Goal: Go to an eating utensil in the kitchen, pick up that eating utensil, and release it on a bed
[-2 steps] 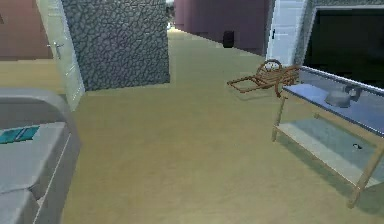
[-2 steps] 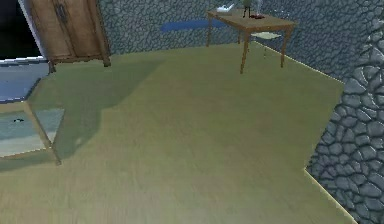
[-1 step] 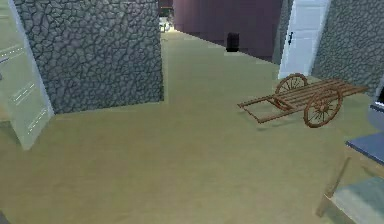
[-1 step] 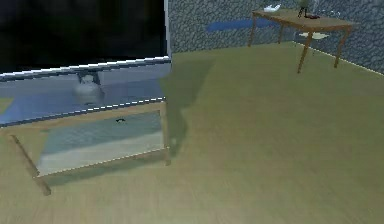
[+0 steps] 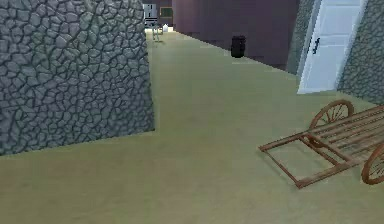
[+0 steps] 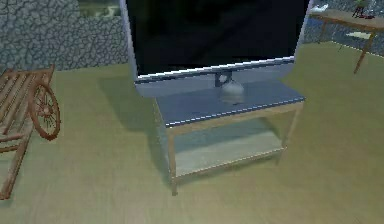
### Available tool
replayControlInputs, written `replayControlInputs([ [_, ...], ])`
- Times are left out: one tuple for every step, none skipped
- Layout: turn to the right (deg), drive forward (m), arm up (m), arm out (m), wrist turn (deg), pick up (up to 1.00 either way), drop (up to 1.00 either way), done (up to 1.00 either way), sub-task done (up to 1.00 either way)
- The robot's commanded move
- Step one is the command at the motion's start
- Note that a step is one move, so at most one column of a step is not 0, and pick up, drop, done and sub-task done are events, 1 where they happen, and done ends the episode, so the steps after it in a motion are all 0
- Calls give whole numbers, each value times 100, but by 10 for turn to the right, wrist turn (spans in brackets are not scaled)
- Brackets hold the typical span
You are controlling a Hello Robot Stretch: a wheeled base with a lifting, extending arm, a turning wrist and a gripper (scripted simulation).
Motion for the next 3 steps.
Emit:
replayControlInputs([
  [0,100,0,0,0,0,0,0,0],
  [-60,0,0,0,0,0,0,0,0],
  [0,60,0,0,0,0,0,0,0],
])
